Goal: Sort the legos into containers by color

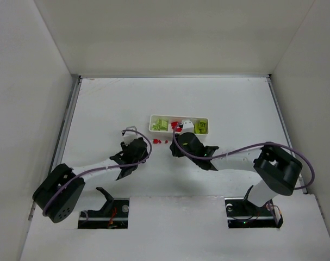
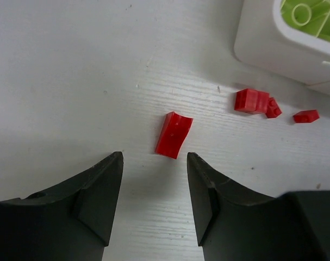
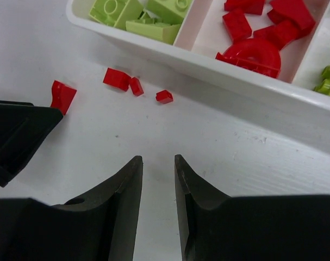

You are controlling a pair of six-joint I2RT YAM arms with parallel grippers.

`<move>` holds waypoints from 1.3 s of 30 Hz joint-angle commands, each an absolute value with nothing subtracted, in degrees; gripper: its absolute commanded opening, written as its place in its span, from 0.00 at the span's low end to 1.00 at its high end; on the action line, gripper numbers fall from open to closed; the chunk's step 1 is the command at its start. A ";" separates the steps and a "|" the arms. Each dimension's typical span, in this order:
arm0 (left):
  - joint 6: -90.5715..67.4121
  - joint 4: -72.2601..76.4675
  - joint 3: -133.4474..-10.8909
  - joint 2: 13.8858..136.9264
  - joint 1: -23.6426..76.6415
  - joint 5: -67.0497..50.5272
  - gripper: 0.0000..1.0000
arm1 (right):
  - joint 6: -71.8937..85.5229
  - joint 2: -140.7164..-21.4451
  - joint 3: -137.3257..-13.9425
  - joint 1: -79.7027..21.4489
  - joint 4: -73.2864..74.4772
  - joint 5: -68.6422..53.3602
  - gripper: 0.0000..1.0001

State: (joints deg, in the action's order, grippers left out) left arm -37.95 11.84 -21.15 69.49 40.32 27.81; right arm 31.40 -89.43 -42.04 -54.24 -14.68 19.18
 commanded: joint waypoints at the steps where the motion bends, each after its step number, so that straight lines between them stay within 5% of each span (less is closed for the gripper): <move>1: -37.53 15.81 -22.76 72.23 39.77 27.51 0.46 | 32.96 -91.40 -45.00 -55.06 -17.40 20.74 0.36; 10: -37.00 18.81 -23.11 75.41 38.36 27.69 0.40 | 33.31 -95.88 -49.48 -55.06 -13.36 20.57 0.38; 20: -35.86 19.51 -22.86 73.66 37.84 26.11 0.17 | 32.34 -102.12 -56.42 -53.22 -8.01 19.69 0.44; 39: -37.88 20.39 -17.93 58.72 37.31 20.92 0.16 | 32.52 -109.86 -65.56 -52.86 0.79 26.01 0.41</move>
